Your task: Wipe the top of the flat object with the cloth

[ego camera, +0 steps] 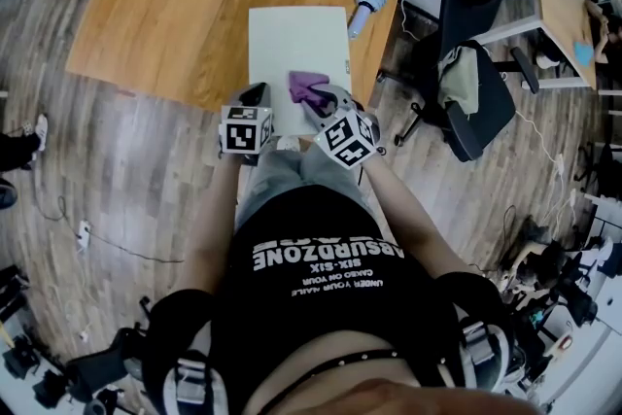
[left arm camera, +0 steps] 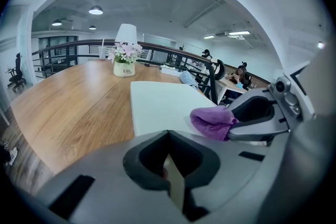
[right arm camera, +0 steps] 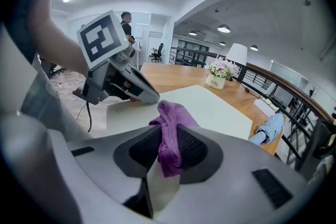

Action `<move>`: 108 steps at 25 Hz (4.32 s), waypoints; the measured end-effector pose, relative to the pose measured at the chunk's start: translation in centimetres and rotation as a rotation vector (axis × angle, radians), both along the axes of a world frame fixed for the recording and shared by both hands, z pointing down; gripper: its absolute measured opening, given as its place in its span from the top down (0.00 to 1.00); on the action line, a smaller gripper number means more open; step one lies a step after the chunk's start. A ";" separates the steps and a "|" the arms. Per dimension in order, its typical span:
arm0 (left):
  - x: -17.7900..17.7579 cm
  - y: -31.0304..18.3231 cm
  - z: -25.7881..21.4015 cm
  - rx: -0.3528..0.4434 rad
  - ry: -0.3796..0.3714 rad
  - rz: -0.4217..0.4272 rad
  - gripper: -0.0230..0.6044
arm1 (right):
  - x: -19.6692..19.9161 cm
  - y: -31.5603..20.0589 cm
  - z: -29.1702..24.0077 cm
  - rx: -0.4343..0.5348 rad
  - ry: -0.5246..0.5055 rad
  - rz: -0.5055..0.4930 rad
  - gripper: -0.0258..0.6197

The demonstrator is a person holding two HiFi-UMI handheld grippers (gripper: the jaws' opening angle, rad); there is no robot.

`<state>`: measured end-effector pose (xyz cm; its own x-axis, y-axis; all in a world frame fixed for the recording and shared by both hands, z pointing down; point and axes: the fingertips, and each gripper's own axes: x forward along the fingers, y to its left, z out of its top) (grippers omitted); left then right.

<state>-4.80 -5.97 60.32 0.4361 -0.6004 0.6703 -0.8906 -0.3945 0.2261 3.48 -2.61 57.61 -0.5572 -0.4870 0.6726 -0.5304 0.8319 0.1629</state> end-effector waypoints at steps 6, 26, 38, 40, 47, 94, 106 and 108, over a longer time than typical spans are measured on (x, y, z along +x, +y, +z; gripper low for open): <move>0.1 0.0 0.2 0.000 0.004 -0.003 0.94 | -0.1 2.6 0.0 -0.042 -0.001 -0.028 0.81; -0.3 0.1 0.0 0.005 0.043 -0.045 0.94 | -0.6 7.0 -0.2 -0.226 -0.060 -0.031 0.81; -0.7 -0.2 -0.5 0.012 0.099 -0.090 0.94 | -2.2 6.6 -0.3 -0.264 -0.084 -0.051 0.81; -0.8 -0.3 -0.6 0.010 0.127 -0.105 0.94 | -2.8 6.6 -0.3 -0.263 -0.082 -0.064 0.81; -1.4 0.0 -1.1 0.032 0.114 -0.119 0.94 | -5.0 6.6 -0.2 -0.258 -0.070 -0.115 0.81; -5.8 2.0 -1.5 0.003 0.089 -0.208 0.94 | -8.8 -0.5 -0.1 -0.163 -0.059 -0.223 0.81; -5.6 0.8 -1.4 -0.005 0.094 -0.193 0.94 | -9.4 -5.3 -0.1 -0.128 -0.035 -0.213 0.81; -5.2 0.7 -1.4 -0.006 0.096 -0.182 0.94 | -9.5 -6.1 -0.1 -0.120 -0.031 -0.210 0.81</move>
